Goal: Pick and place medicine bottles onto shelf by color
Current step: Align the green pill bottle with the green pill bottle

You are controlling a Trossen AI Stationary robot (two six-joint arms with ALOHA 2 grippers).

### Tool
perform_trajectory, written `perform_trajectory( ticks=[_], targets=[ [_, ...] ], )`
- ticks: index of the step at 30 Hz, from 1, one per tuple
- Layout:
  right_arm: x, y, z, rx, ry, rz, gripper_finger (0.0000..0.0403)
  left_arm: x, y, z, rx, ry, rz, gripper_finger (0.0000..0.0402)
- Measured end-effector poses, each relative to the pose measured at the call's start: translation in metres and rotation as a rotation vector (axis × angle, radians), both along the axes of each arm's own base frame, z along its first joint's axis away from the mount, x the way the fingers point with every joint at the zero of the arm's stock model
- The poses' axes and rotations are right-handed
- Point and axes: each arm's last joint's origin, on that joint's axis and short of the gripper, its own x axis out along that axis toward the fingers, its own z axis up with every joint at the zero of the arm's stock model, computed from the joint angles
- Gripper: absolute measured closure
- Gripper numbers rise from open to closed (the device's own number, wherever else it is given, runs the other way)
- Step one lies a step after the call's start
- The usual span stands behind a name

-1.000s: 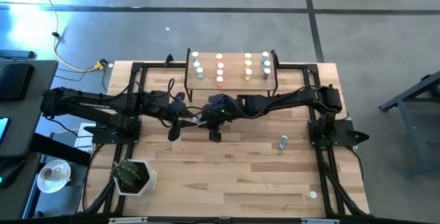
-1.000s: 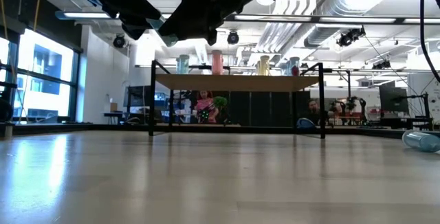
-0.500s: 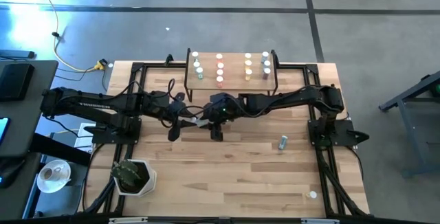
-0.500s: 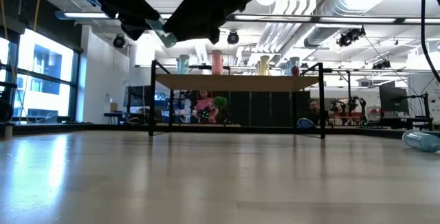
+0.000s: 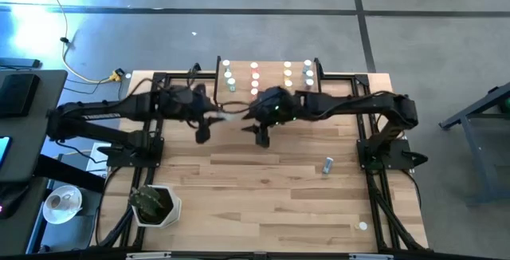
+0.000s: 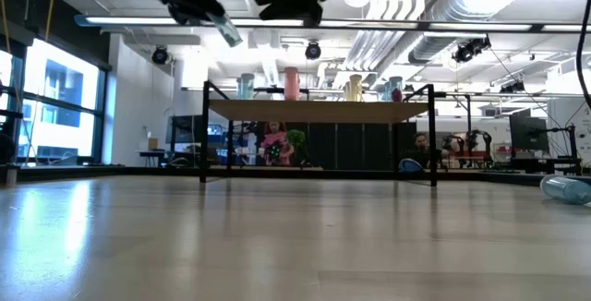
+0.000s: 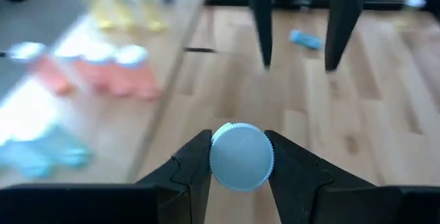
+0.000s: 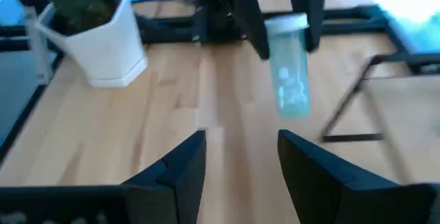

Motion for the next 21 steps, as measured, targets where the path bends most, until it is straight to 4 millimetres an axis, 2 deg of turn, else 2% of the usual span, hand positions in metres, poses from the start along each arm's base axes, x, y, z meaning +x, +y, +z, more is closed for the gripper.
perform_trajectory(
  ticks=[5,10,15,21],
  targets=[
    [-0.015,-0.019,0.019,-0.072,-0.032,-0.095,0.0230,-0.007,0.018,0.027,0.044,0.044,0.081,0.0286],
    [-0.027,-0.036,0.027,-0.059,-0.031,-0.180,0.0231,-0.007,0.039,0.052,0.052,0.113,0.148,0.0286],
    [-0.029,-0.044,0.026,-0.048,-0.017,-0.210,0.0231,0.004,0.061,0.059,0.033,0.190,0.188,0.0286],
    [-0.031,-0.045,0.023,-0.045,0.019,-0.213,0.0231,0.020,0.085,0.052,-0.046,0.301,0.174,0.0286]
  ],
)
